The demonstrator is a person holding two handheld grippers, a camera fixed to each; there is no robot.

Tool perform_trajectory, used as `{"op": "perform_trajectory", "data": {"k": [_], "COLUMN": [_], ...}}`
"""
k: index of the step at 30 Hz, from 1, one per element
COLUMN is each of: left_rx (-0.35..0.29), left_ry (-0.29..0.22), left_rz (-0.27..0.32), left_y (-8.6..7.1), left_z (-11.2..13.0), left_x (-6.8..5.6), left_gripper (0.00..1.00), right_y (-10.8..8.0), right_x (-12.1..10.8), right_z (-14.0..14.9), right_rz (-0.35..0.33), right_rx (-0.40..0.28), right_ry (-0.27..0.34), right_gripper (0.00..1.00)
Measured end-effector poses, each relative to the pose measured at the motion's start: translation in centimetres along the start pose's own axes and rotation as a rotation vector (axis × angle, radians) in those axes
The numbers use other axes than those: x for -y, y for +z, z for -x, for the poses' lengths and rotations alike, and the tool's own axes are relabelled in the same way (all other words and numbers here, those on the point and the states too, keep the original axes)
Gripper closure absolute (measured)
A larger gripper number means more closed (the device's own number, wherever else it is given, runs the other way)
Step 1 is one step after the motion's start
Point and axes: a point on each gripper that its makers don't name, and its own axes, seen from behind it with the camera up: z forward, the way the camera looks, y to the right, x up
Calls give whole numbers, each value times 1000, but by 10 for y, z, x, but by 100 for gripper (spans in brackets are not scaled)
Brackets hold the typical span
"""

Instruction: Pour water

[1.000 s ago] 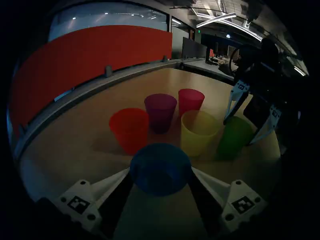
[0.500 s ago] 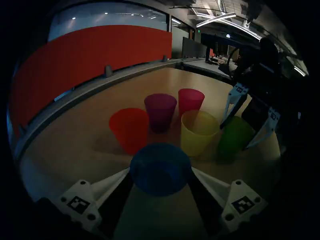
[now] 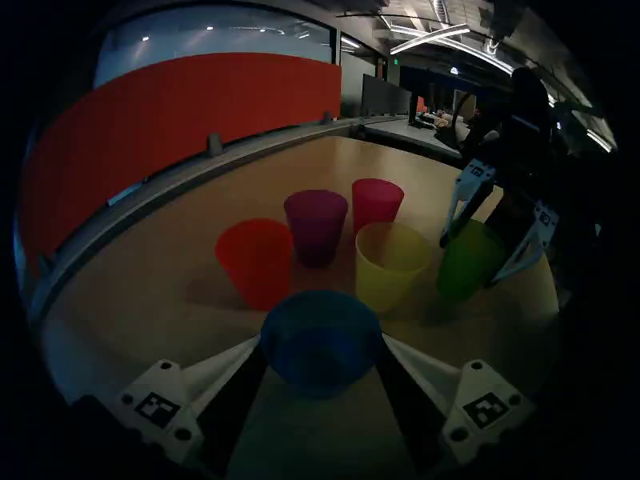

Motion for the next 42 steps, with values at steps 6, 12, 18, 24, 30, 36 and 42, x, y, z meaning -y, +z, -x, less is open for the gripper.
{"op": "perform_trajectory", "data": {"k": [6, 12, 18, 24, 30, 36, 42], "left_rx": [-38, -103, -165, -219, -271, -314, -361], "left_ry": [2, -9, -11, -14, -14, -20, -29], "left_rz": [-16, -32, -62, -91, -108, -117, -126], "left_y": [-12, -31, -52, -73, -90, -104, -116], "left_z": [-13, -33, -53, -70, -83, -92, -100], "left_x": [-3, -9, -12, -15, -19, -22, -22], "left_gripper": [13, 13, 13, 13, 13, 13, 13], "right_y": [-10, -22, -35, -48, -57, -65, -71], "right_x": [0, 0, -1, 1, 3, 6, 5], "right_z": [-13, -30, -47, -70, -92, -112, -130], "right_rz": [12, 30, 52, 72, 90, 105, 126], "right_rx": [-39, -91, -140, -202, -266, -326, -387], "right_ry": [9, 17, 6, -3, -2, -2, 0], "right_gripper": [9, 10, 10, 10, 10, 9, 9]}}
